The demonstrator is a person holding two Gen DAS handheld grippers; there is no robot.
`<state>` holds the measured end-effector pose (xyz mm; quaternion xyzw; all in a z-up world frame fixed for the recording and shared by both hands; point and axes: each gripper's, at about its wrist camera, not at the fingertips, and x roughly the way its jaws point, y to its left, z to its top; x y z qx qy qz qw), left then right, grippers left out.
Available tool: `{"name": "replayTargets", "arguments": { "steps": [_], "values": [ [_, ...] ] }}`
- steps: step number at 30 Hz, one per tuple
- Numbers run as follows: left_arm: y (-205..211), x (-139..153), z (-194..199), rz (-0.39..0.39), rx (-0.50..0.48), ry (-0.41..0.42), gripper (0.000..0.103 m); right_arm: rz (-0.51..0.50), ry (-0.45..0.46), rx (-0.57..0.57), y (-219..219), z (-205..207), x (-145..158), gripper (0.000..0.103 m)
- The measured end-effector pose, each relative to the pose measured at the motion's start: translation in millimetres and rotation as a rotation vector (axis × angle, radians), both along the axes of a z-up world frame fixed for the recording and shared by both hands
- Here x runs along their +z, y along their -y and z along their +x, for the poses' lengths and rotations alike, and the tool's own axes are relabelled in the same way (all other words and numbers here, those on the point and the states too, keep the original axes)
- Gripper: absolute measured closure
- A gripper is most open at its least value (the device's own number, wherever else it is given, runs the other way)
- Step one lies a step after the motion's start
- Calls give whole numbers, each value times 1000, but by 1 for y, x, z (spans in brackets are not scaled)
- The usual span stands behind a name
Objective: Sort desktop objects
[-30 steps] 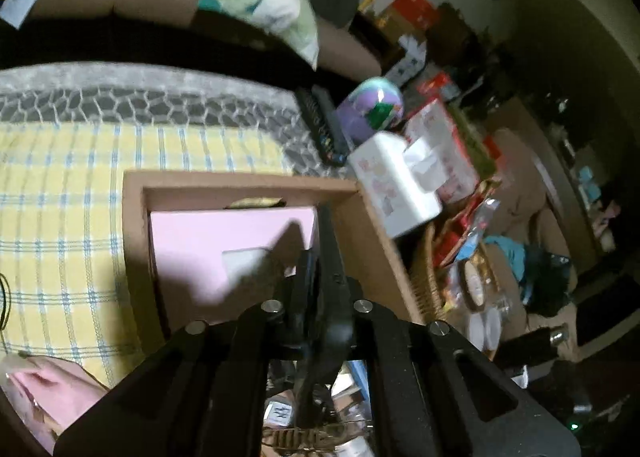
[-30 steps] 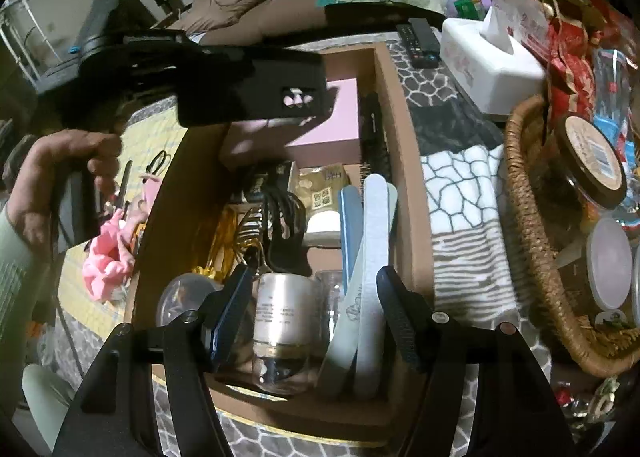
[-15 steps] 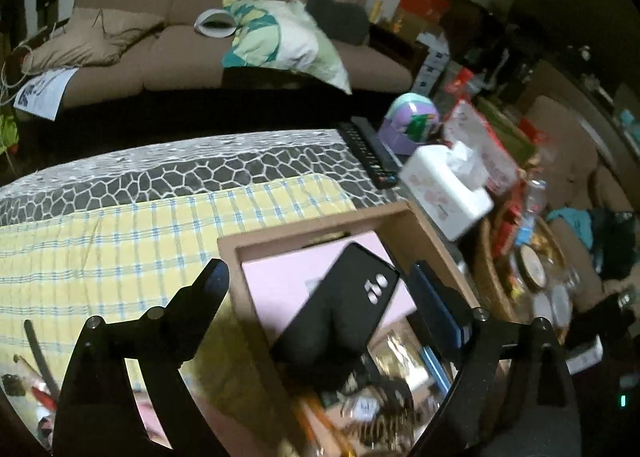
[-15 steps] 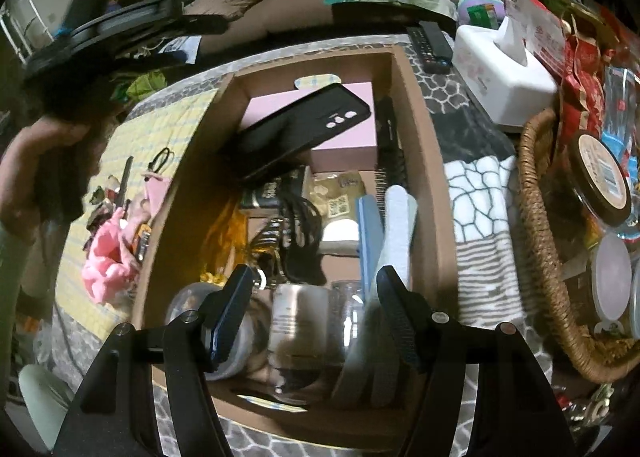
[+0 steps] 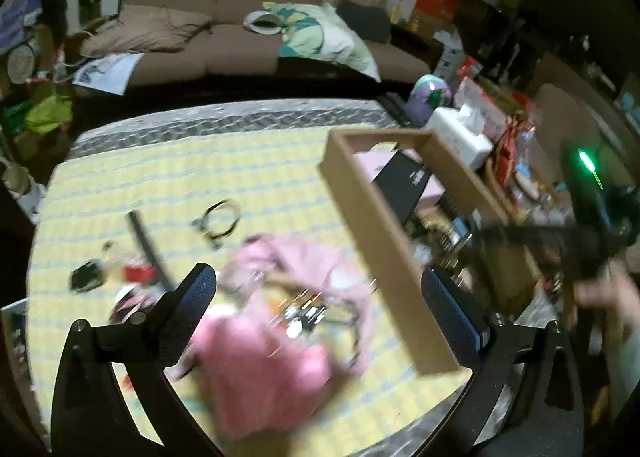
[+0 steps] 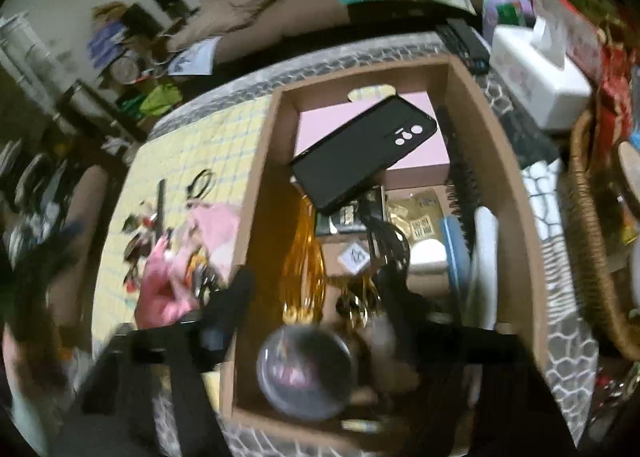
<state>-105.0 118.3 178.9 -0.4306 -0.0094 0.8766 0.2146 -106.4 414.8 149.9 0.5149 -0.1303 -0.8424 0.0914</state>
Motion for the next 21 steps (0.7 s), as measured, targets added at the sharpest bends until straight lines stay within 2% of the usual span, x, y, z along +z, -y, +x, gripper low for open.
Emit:
{"name": "replayTargets", "arguments": {
  "steps": [1, 2, 5, 9, 15, 21],
  "values": [
    [6, -3, 6, -7, 3, -3, 0, 5, 23, -20, 0, -12, -6, 63],
    [13, -6, 14, -8, 10, -1, 0, 5, 51, -45, -1, -25, -15, 65],
    [27, -15, 26, -1, 29, -3, 0, -8, 133, -111, -6, -61, -40, 68],
    [40, -30, 29, 19, 44, 6, 0, 37, 189, -105, 0, -88, -60, 68],
    [47, -51, 21, 30, 42, 46, 0, 8, 203, -101, 10, -109, -71, 68],
    [51, -55, 19, 35, 39, 59, 0, 29, 189, -121, 21, -129, -67, 68]
  ]
}}
